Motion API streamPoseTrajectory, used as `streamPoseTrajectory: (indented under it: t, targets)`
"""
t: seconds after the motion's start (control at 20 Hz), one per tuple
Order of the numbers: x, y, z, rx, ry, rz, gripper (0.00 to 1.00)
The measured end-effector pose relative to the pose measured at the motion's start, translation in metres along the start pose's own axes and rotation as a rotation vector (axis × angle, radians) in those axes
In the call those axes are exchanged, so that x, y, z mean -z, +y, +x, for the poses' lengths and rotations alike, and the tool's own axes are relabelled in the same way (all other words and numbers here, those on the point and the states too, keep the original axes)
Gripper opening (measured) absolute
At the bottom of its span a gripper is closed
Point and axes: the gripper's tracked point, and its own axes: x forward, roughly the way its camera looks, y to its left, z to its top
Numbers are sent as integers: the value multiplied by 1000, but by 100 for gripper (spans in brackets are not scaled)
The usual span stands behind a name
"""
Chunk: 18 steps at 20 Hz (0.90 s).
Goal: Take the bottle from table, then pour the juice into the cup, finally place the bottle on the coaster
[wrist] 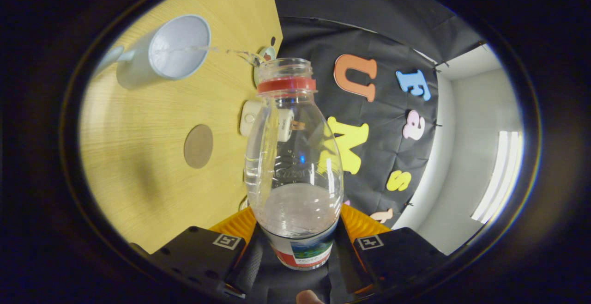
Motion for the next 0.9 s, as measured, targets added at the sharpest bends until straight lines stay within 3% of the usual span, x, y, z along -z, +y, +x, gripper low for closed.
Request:
streamPoseTrajectory:
  t: [0.9]
  targets:
    - [-5,-16,1,31,-14,-46,76]
